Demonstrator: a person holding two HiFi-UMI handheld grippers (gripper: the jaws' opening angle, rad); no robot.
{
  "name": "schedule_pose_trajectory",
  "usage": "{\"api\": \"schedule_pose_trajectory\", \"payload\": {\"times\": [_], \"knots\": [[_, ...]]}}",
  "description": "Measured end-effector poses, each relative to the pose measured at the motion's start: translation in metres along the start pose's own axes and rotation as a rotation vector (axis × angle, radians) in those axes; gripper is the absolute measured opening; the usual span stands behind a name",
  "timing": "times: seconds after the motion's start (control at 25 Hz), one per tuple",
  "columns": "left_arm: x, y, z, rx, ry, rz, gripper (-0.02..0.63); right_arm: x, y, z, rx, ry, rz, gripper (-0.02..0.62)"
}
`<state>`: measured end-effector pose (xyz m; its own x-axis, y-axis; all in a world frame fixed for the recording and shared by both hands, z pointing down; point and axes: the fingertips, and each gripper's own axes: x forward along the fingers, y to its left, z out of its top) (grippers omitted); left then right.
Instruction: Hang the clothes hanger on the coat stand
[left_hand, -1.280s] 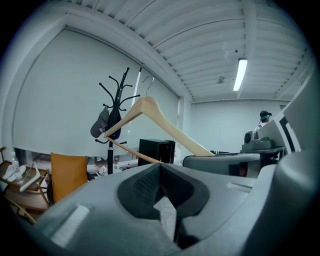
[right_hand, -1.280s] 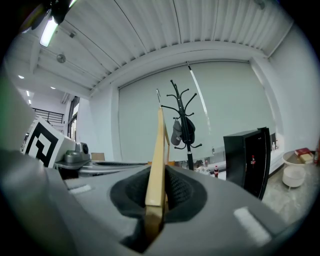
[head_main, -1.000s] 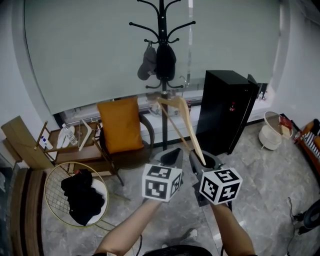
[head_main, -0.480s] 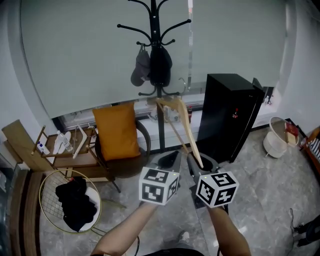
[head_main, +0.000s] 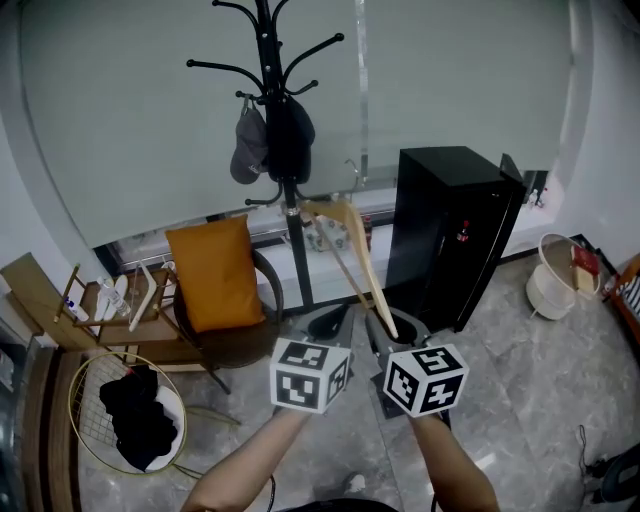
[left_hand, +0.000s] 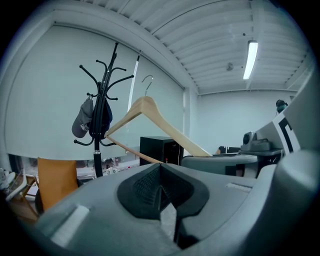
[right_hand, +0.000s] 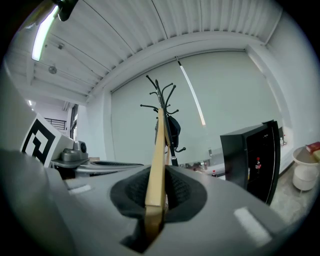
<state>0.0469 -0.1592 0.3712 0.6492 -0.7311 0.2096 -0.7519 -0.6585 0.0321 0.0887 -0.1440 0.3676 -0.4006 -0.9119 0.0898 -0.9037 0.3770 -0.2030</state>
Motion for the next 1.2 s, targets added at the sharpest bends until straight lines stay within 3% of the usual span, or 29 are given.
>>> {"api": "schedule_pose_trajectory", "payload": {"times": [0.76,1.2], "knots": [[0.054,0.007,0.015,-0.001,0.005,0.077,0.005,0.024,-0.059,0.017,0.0,-0.002,0.041,0.035],[0.101,0.053,0.026,-0.014,-0.012,0.059,0.005,0.083,-0.085,0.029,-0.036,0.002,0.005,0.035]]}}
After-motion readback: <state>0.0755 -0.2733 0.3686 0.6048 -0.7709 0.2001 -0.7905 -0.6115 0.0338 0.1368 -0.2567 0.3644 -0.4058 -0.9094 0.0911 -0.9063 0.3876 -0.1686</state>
